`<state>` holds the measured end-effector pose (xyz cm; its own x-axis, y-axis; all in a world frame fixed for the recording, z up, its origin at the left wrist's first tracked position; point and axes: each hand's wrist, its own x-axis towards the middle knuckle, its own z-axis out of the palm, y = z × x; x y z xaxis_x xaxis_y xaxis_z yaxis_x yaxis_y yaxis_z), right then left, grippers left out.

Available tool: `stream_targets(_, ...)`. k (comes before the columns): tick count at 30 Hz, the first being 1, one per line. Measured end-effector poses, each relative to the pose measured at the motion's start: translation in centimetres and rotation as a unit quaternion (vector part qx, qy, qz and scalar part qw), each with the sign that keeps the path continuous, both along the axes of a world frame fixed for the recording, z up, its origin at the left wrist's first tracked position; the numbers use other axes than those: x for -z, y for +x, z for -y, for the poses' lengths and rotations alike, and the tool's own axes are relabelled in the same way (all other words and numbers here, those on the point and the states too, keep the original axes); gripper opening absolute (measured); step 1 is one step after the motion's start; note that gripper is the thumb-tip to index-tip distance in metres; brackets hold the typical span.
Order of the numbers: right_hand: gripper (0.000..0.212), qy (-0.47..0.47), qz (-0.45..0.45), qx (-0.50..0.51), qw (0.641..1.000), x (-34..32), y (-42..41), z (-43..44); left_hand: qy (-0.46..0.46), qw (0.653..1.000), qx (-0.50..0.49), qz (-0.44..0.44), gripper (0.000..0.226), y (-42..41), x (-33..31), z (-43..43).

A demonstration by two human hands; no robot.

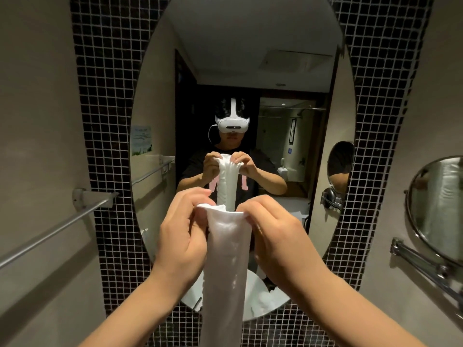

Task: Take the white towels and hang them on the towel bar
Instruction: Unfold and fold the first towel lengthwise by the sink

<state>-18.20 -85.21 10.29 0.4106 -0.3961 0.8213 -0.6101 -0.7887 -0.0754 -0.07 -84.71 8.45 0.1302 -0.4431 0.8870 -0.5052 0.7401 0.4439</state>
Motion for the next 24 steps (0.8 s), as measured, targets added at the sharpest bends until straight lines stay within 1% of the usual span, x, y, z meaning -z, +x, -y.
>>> stream_targets(3,0.022,-0.013,0.016,-0.016,1.000,-0.1,0.2,-0.4,-0.002,1.000,0.001,-0.018,0.029,0.0,-0.4,-0.2)
stream_targets(7,0.027,-0.018,0.030,-0.012,0.999,-0.1,0.2,-0.9,0.006,1.000,-0.003,-0.026,0.042,0.6,-1.1,-0.8)
stream_targets(12,0.026,-0.032,0.042,-0.014,0.999,-0.6,1.0,-0.7,-0.019,0.996,-0.081,-0.008,0.050,2.4,-2.5,-2.5)
stream_targets(14,0.024,-0.056,0.042,-0.023,0.997,-1.1,1.9,-0.5,-0.024,0.993,-0.114,0.002,0.046,3.5,-3.2,-3.7)
stream_targets(16,0.022,-0.082,0.038,-0.050,0.995,-1.7,3.3,-0.3,-0.030,0.987,-0.158,0.017,0.036,5.1,-4.0,-5.3)
stream_targets(19,0.011,-0.109,0.038,-0.103,0.988,-2.5,6.0,0.1,-0.013,0.973,-0.227,0.045,0.025,7.6,-5.2,-8.3)
stream_targets(21,0.009,-0.123,0.042,-0.126,0.984,-3.0,8.2,0.3,0.028,0.971,-0.237,0.034,0.026,9.2,-5.9,-10.3)
stream_targets(23,0.012,-0.120,0.051,-0.154,0.979,-3.8,10.6,0.4,0.067,0.975,-0.211,-0.002,0.029,10.7,-6.5,-12.2)
stream_targets(24,0.012,-0.115,0.057,-0.173,0.977,-4.3,11.9,0.4,0.072,0.974,-0.216,-0.005,0.030,11.5,-6.9,-13.1)
